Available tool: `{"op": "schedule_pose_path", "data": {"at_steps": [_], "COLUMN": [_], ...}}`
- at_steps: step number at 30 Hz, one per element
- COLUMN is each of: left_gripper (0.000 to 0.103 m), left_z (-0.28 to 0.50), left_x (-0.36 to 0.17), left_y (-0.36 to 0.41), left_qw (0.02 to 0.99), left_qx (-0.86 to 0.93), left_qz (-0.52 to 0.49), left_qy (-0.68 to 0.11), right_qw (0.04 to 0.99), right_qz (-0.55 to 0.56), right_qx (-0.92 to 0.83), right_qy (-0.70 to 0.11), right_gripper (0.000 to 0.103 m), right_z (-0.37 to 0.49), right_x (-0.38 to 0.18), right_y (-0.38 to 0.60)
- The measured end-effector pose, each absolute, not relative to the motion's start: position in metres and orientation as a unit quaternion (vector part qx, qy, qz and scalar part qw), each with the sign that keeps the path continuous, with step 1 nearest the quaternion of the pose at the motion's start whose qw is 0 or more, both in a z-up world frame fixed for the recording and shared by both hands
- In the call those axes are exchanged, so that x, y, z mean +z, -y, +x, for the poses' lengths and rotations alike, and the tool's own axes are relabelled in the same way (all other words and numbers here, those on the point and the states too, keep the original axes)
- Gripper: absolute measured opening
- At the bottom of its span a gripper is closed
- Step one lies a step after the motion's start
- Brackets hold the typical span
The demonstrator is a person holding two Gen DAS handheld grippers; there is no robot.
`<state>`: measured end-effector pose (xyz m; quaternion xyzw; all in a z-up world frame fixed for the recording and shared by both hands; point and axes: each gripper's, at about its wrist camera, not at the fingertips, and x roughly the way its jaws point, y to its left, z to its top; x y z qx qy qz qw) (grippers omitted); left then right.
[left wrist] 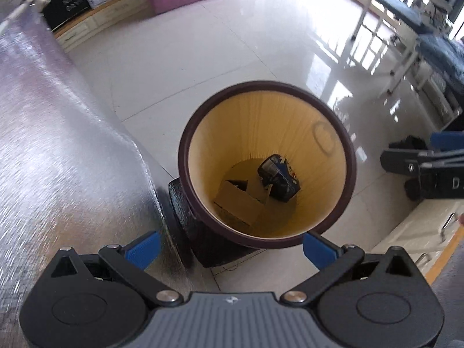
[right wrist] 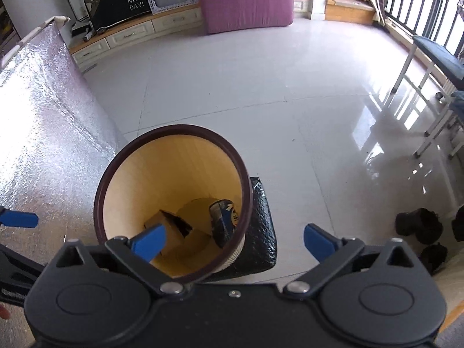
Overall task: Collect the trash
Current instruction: 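Withdraw both open tools from above the wastebasket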
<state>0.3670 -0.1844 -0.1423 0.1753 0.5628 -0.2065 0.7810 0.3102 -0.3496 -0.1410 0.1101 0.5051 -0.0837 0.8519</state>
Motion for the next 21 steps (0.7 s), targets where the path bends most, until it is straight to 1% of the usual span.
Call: {"op": "schedule_pose_path", "data": {"at_steps": [13, 21], "left_gripper": [0.103, 0.103], "left_z": [0.315, 0.284], "left_x": [-0.081, -0.055], "left_y": [0.14, 0.124], "left_qw": [0.828, 0.851], "left_qx": [-0.172, -0.166], "left_qz": [0.096, 0.078], "left_qy": [-0.526, -0.492], "right_qw": [0.872, 0.891], "right_qz": [0.087, 0.075], "right_qx": [-0.078, -0.08], "right_qy": [-0.476, -0.441], "right_gripper": [0.103, 0.103], "right_z": [0.255, 0.217], "right_x": [-0.095, -0.064], "right_y": [0.332, 0.322]}}
